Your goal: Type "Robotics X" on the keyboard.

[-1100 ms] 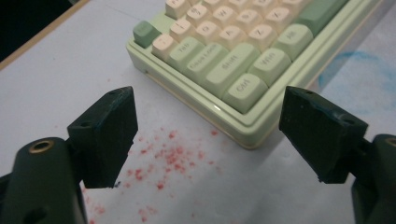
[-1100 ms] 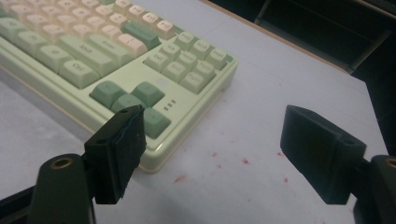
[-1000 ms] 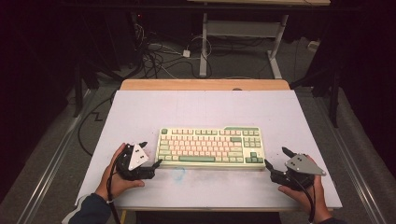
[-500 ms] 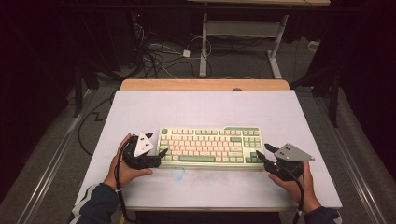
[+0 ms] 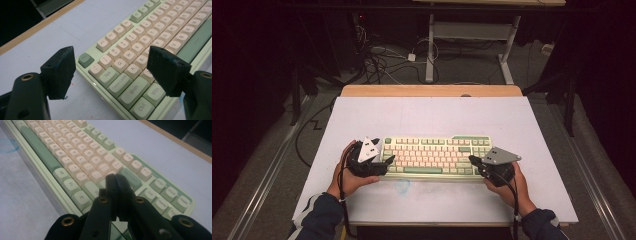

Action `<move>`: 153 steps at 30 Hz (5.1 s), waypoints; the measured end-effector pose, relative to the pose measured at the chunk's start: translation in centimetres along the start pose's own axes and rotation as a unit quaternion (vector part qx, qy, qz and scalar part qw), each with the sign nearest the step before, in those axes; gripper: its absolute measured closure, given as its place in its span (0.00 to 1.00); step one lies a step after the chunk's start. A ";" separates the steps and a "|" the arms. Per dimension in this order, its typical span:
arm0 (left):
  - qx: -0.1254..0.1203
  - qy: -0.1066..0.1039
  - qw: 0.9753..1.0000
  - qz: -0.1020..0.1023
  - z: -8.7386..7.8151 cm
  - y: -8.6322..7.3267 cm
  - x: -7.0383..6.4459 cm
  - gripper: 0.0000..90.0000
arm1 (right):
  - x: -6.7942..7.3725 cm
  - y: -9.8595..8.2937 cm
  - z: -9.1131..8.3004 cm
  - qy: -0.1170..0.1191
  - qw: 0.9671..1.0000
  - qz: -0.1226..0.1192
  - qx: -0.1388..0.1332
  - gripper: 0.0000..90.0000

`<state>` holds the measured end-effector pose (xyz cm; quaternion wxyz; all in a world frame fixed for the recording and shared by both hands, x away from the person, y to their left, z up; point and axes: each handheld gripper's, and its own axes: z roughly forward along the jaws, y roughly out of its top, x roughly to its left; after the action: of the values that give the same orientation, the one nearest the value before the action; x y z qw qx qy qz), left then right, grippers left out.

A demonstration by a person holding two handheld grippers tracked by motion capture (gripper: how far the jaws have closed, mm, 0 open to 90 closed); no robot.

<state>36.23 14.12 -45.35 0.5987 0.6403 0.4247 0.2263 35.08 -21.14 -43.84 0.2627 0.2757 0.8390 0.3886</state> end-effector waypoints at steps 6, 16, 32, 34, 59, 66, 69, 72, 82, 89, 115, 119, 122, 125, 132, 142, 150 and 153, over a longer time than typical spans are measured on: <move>-0.001 -0.011 1.000 -0.002 0.8 0.4 -0.5 0.25 | 0.4 0.2 1.5 0.013 1.000 -0.007 0.021 1.00; 0.003 -0.020 1.000 0.000 1.8 0.4 -1.2 0.27 | 0.5 -0.3 2.3 0.019 0.999 -0.008 0.040 1.00; 0.052 -0.034 0.998 0.014 1.5 -0.5 -1.9 0.82 | 0.7 -0.7 2.5 0.016 0.999 -0.013 0.036 1.00; 0.057 -0.026 0.998 0.018 1.9 -0.5 -2.0 0.89 | 0.8 -0.7 2.5 0.015 0.999 -0.012 0.035 1.00; 0.095 -0.040 0.994 0.036 5.6 -0.5 -4.3 0.97 | 1.1 -0.8 2.6 0.004 0.999 -0.023 0.031 1.00; 0.109 -0.039 0.993 0.036 6.7 -0.9 -4.3 0.97 | 1.1 -0.8 2.6 0.005 0.999 -0.023 0.030 1.00; 0.114 -0.036 0.992 0.035 6.9 -1.0 -4.1 0.97 | 1.1 -0.8 2.6 0.004 0.999 -0.021 0.031 1.00; 0.116 -0.036 0.992 0.034 7.0 -1.1 -4.0 0.97 | 1.1 -0.8 2.6 0.004 0.999 -0.020 0.031 1.00; 0.115 -0.037 0.992 0.033 7.2 -1.2 -4.1 0.96 | 1.1 -0.8 2.6 0.004 0.999 -0.020 0.031 1.00; 0.114 -0.038 0.992 0.033 7.3 -1.2 -4.1 0.96 | 1.1 -0.8 2.6 0.004 0.999 -0.021 0.031 1.00; 0.066 -0.043 0.996 0.039 5.7 0.0 -3.6 0.79 | 0.9 -0.6 1.8 0.006 1.000 -0.019 0.014 1.00; 0.049 -0.041 0.997 0.050 4.6 0.1 -3.4 0.58 | 1.0 -0.5 1.5 0.005 1.000 -0.020 0.010 1.00; 0.034 -0.036 0.997 0.061 3.7 -0.1 -3.4 0.42 | 1.0 -0.4 1.1 0.005 1.000 -0.018 0.005 1.00; 0.024 -0.037 0.997 0.065 2.8 -0.2 -3.3 0.34 | 0.9 -0.2 0.8 0.005 1.000 -0.017 -0.001 1.00; 0.013 -0.031 0.997 0.065 1.2 -0.9 -2.9 0.25 | 0.4 -0.2 0.2 0.002 1.000 -0.011 -0.006 1.00; -0.003 -0.027 0.998 0.064 -1.5 -1.9 -2.0 0.23 | 0.1 0.4 0.4 0.005 1.000 -0.003 -0.009 1.00; -0.001 -0.015 0.997 0.074 -3.1 -3.0 -1.0 0.23 | 0.0 0.7 0.7 0.006 1.000 -0.001 -0.004 1.00; 0.003 -0.010 0.997 0.072 -3.6 -3.3 -0.7 0.23 | -0.1 0.8 0.8 0.007 1.000 0.001 -0.003 1.00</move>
<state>32.02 15.36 -47.71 0.5833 0.6731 0.3723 0.2607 35.88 -20.38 -43.63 0.2570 0.2731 0.8394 0.3935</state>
